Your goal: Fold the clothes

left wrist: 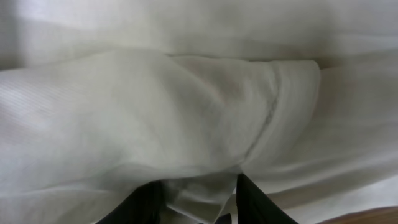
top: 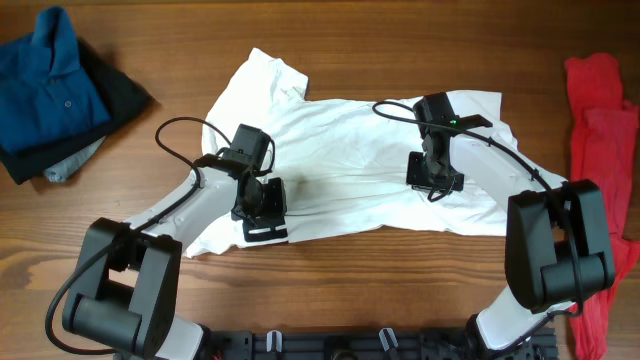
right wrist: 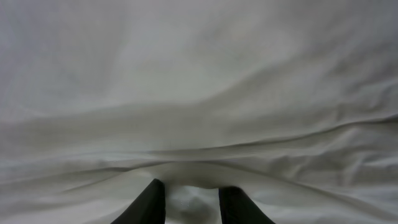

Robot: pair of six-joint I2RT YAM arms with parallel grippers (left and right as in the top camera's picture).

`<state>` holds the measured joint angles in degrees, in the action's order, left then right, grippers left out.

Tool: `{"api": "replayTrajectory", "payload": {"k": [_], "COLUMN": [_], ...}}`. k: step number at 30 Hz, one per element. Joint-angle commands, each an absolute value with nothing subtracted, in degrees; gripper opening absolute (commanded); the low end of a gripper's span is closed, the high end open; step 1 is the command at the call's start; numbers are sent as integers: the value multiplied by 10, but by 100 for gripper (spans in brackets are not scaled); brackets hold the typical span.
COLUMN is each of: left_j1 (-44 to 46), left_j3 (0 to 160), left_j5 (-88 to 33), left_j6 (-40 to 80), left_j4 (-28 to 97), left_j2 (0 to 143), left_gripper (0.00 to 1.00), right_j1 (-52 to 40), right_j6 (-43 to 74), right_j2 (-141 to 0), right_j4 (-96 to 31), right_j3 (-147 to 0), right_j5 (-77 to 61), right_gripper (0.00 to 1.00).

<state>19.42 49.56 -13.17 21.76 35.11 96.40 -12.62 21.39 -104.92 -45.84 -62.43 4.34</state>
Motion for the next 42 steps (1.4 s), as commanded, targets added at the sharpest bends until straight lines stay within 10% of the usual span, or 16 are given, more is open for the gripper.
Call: {"api": "replayTrajectory", "payload": {"k": [1,26,29,32,34,42], "left_j1": [189,187,187,187,185,91], "left_j3": [477,477,485,492,492,606], "left_j5": [-7,57,60,80,75,-6], "left_j6": [219,230,229,224,191,135], "left_j4": [361,385,372,328,283,259], "left_j2": [998,935,860,787,751,818], "left_gripper": [40,31,36,75,84,86], "right_j1": [-121,-78,-78,-78,-78,-78], "right_j6": [197,211,210,209,209,195], "right_j2": [-1065,-947,-879,-825,-797,-778], "right_j4": [-456,-404,-423,-441,-463,-521], "right_j3": [-639,-647,-654,-654,-654,-653], "right_j5": [82,135,135,131,130,69], "right_gripper": [28,34,43,50,51,66]}}
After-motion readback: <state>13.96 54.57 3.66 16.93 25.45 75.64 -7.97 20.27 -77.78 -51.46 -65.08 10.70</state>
